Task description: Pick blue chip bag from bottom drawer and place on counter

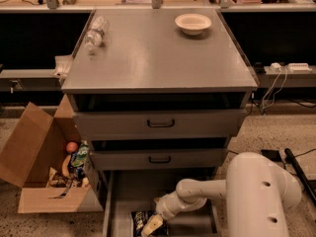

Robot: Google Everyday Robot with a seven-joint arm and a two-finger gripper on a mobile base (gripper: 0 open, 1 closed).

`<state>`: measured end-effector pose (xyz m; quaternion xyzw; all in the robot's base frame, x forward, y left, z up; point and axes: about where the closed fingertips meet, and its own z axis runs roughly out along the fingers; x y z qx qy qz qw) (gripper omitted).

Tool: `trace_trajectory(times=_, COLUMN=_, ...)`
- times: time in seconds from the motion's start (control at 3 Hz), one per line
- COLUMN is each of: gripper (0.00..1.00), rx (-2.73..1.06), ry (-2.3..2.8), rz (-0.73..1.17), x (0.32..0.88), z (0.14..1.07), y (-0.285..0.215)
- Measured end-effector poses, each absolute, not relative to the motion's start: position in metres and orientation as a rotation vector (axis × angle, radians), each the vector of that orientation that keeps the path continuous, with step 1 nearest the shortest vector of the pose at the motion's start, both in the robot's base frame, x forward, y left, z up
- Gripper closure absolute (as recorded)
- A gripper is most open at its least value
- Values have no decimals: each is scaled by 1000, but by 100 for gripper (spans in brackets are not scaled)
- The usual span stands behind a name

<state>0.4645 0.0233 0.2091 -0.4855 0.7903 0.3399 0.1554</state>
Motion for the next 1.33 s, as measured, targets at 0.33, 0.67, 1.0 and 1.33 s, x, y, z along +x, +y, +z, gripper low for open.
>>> trace_trajectory(times=0.33, gripper=0, rx=-1363, ry=2285, rz=979, x=474, z=184, y=27)
trace_trajectory(times=0.67, gripper=18, rx=-1359, ry=2310, rz=974, x=480, z=165, y=29)
trace_trajectory(times=1.0, gripper=43, rx=-1351, ry=2324, rz=973, x=482, z=155, y=34)
trace_trajectory(times=1.33, gripper=65, rx=-1341, ry=2300, rz=974, x=480, z=164, y=38)
